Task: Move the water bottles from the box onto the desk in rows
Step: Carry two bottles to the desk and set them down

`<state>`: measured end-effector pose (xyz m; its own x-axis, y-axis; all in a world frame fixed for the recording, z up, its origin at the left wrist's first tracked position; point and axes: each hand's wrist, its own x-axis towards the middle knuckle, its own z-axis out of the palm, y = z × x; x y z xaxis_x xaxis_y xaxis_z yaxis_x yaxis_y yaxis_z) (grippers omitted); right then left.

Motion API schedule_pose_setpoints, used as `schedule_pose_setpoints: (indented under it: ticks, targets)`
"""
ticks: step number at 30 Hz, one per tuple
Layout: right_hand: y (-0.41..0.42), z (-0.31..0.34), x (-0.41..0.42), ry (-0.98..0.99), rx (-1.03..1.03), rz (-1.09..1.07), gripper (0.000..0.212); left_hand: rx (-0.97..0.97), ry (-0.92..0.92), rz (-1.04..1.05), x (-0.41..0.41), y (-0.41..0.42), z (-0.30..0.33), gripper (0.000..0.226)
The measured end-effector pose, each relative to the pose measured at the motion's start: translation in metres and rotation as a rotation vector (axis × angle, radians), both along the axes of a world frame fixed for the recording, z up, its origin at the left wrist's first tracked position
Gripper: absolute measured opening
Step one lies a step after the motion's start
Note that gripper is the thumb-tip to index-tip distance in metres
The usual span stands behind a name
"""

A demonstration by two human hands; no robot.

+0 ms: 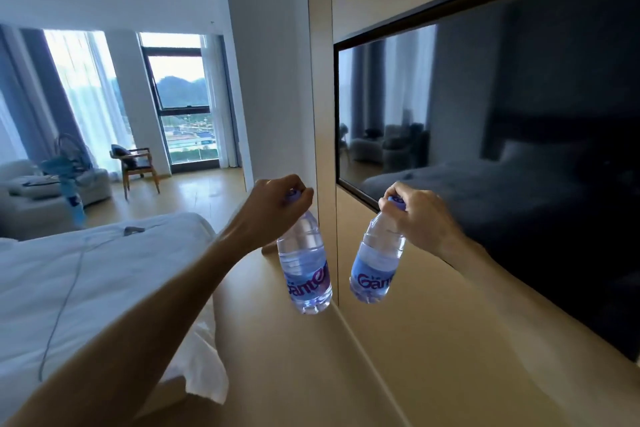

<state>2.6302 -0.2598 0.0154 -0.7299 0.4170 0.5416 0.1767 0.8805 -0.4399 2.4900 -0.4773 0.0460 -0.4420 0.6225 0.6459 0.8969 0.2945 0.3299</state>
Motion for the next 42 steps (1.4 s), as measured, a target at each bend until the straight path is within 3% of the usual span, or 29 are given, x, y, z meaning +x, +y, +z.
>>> schedule_pose_setpoints:
  ticks: [21,31,42]
  targets:
    - [0.147,0.016,-0.322,-0.064,0.155,0.357,0.022,-0.043,-0.013,0.363,-0.247,0.102,-0.010,0.021]
    - [0.163,-0.004,-0.494,-0.081,0.130,0.466,0.023,-0.053,-0.007,0.391,-0.392,0.121,-0.025,0.024]
    - [0.175,0.014,-0.698,-0.015,0.131,0.437,0.027,-0.042,0.021,0.388,-0.599,0.142,-0.018,0.025]
